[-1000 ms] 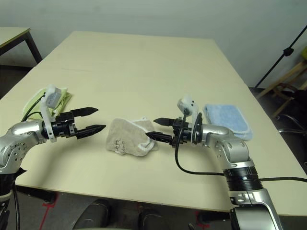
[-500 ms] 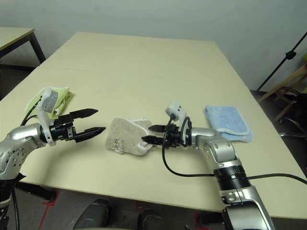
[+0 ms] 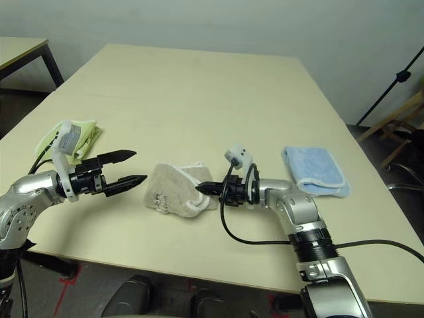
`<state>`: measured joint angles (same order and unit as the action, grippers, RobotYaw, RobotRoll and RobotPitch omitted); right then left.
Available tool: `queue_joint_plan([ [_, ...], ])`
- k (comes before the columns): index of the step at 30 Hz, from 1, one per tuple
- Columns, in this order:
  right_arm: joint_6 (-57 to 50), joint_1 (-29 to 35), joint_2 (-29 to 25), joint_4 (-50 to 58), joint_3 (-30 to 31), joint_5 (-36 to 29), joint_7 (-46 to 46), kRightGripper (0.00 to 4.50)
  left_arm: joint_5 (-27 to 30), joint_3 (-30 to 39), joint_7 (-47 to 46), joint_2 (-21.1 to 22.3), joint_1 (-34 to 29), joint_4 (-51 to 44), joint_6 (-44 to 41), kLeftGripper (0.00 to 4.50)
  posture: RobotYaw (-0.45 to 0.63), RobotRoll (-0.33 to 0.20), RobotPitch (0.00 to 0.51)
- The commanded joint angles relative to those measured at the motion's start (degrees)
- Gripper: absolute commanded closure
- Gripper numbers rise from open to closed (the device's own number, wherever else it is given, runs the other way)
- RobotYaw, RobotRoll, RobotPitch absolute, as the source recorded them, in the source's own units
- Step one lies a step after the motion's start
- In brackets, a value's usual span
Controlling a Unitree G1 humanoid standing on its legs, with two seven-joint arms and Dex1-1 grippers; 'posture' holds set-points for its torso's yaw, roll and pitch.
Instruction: Fold the towel and set it aside.
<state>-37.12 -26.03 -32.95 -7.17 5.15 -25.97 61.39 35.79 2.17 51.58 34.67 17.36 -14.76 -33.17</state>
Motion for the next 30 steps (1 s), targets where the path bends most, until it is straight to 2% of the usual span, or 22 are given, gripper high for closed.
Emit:
queue_joint_plan([
  [1,1.1,-2.5,-1.1,-0.8,-1.9,0.0,0.5,4.48,0.5,0.3,-0.3,0.2,0.2,-1.2,-0.9,0.00,0.25,0.000,0.061],
  [12,12.7,-9.3,-5.1,-9.6,0.5,7.3,6.0,4.48,0.9,0.0,-1.1,-0.1,1.3,-1.6,-1.9,0.00,0.25,0.000,0.063],
  [21,23.8,-10.2,-4.5,-20.6,3.0,15.1,7.0,4.48,1.0,-0.8,-1.7,-0.6,2.1,-2.0,-2.6,0.00,0.25,0.000,0.065],
  [24,26.1,-9.8,-2.4,-23.2,2.4,16.0,4.8,3.90,0.9,-1.2,-2.0,-1.1,2.6,-2.0,-2.8,0.00,0.25,0.000,0.065],
  [30,26.3,-9.6,-1.3,-23.4,-0.1,14.6,3.6,1.69,0.7,-1.1,-1.9,-1.2,3.7,-1.1,-3.0,0.00,0.23,0.000,0.067],
])
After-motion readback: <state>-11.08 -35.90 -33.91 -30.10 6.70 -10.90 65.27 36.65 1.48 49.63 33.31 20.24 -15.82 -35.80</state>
